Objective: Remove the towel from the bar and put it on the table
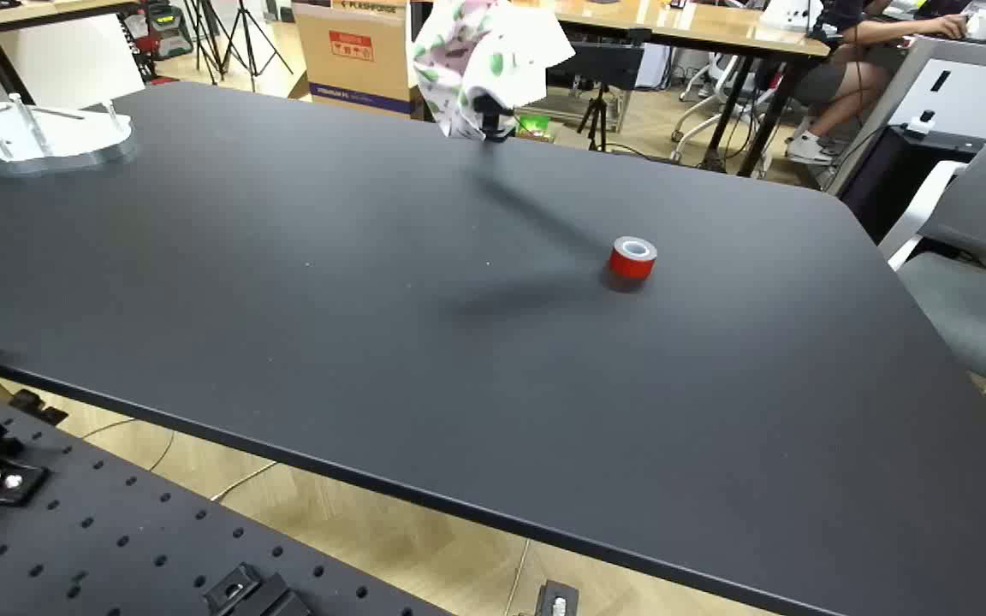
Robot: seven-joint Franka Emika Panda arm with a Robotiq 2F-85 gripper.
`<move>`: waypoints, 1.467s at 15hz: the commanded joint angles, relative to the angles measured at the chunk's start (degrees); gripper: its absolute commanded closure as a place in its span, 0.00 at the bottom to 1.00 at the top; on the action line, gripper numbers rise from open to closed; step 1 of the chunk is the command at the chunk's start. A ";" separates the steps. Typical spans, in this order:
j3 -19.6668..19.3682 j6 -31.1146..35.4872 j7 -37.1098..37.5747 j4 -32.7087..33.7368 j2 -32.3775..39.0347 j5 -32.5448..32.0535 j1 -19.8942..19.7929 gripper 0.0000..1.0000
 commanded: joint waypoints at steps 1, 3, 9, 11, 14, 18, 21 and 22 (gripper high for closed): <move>-0.48 -0.04 0.19 0.15 0.12 -0.15 0.60 0.00; -0.48 0.01 0.19 0.16 0.10 -0.16 0.60 0.00; -0.48 0.03 0.19 0.16 0.10 -0.16 0.60 0.00; -0.22 4.47 4.54 -0.35 0.29 -3.29 -1.22 0.00; -1.13 13.32 6.89 -1.11 1.21 -7.63 -2.97 0.00; -1.86 24.38 8.64 -1.01 4.77 -14.18 -5.04 0.00; -2.50 31.83 7.06 -0.43 8.44 -16.91 -5.14 0.00; -3.05 33.23 4.81 -0.04 9.88 -15.86 -4.50 0.00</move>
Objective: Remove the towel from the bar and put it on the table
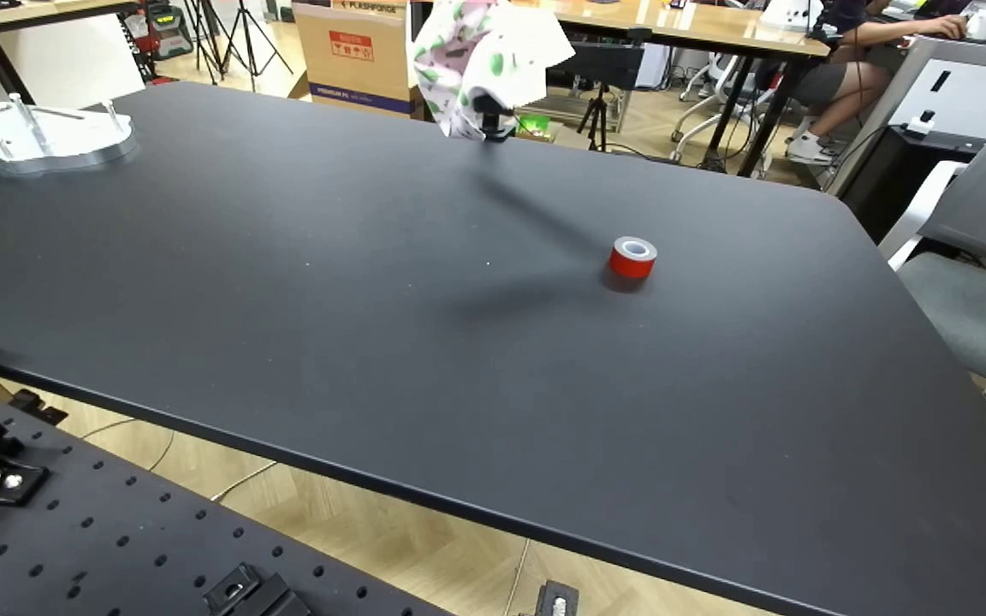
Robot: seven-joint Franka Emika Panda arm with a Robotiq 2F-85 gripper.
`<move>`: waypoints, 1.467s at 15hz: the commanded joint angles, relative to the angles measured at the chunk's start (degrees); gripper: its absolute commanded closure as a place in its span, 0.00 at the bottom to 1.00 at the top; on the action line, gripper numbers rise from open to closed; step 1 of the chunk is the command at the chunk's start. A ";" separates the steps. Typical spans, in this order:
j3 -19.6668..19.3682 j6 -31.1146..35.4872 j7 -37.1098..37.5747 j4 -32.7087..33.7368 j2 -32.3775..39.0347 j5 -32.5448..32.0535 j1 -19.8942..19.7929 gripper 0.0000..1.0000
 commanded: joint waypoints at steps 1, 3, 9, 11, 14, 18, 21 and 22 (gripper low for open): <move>-1.46 4.58 -4.04 1.71 4.69 0.80 1.64 0.00; -2.20 4.55 -11.17 1.99 6.84 2.20 2.73 0.00; -3.21 -0.33 -27.04 1.86 11.13 0.46 4.04 0.00; -3.14 0.87 -25.03 0.52 10.50 1.06 4.07 0.00; -3.44 -0.23 -27.40 0.60 11.21 0.74 4.09 0.00; -2.83 4.00 -24.20 -0.40 12.34 -4.60 4.10 0.00; -2.69 6.64 -23.34 -1.07 14.11 -8.27 4.24 0.00; -2.65 7.28 -23.53 -1.25 14.76 -9.22 4.37 0.00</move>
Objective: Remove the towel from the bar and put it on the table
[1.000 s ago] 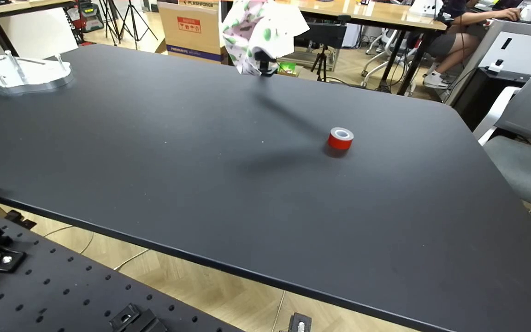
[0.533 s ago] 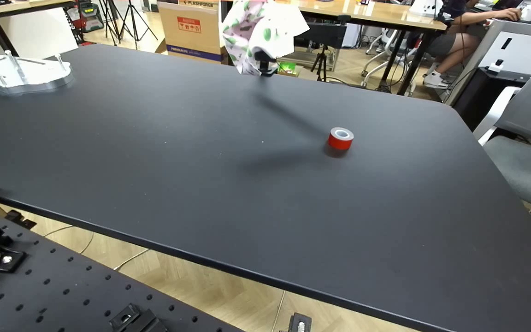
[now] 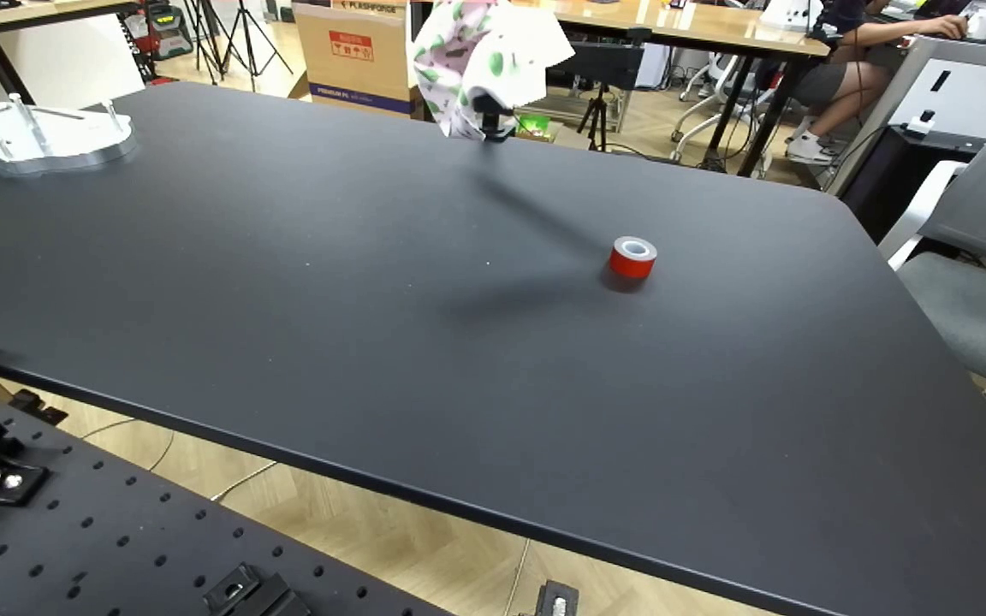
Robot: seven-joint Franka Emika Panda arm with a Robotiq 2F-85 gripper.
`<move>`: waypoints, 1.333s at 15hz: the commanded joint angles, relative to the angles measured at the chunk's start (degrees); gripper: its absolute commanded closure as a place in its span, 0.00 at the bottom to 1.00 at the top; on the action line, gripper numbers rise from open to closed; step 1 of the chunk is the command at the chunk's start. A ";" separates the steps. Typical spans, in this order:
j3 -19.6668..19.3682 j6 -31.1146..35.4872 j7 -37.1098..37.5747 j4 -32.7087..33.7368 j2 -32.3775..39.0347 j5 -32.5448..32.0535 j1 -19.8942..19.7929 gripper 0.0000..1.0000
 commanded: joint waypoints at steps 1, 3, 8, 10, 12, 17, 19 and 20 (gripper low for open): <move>-0.15 2.46 2.42 -0.70 2.03 -4.15 0.93 0.00; -0.13 3.36 1.97 -0.85 3.20 -5.17 1.27 0.00; -0.16 3.34 0.81 -0.64 5.60 -5.50 2.14 0.00; -0.24 2.89 0.15 -0.62 6.30 -5.42 2.33 0.00; -0.33 3.37 0.02 -0.64 6.96 -5.67 2.40 0.26; -0.26 5.68 0.35 -0.82 7.30 -5.29 2.57 0.62; -0.22 7.65 0.50 -1.36 6.80 -4.67 2.67 0.75; -0.23 8.79 0.65 -1.72 6.48 -4.44 2.69 0.82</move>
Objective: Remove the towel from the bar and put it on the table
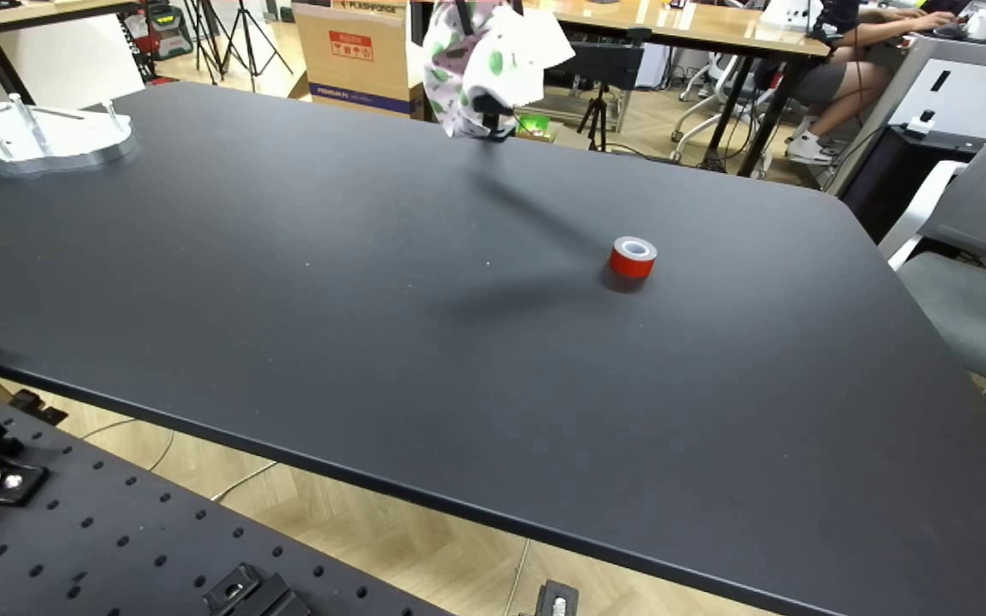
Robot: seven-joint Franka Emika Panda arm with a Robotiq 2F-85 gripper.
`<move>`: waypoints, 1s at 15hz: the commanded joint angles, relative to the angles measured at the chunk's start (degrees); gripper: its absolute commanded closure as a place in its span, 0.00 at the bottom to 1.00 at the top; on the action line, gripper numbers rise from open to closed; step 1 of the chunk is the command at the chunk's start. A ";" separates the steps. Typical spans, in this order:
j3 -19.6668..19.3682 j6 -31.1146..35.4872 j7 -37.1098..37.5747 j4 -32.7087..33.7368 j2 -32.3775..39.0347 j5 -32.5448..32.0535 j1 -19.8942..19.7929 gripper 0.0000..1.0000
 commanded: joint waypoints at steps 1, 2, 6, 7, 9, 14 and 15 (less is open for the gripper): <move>-0.31 3.08 0.82 -1.16 -1.34 0.53 0.62 0.88; -0.29 3.97 0.98 -1.54 -1.72 0.52 0.67 0.96; -0.09 5.50 -0.35 -2.81 -2.86 2.48 0.94 1.00; 0.08 5.78 -0.80 -3.21 -3.17 3.23 1.16 0.99; 0.92 5.76 -1.73 -3.90 -3.70 4.91 2.09 0.99; 4.42 4.84 -4.54 -4.89 -3.09 9.72 5.92 0.99; 5.17 4.76 -4.82 -4.93 -2.60 10.24 6.73 0.99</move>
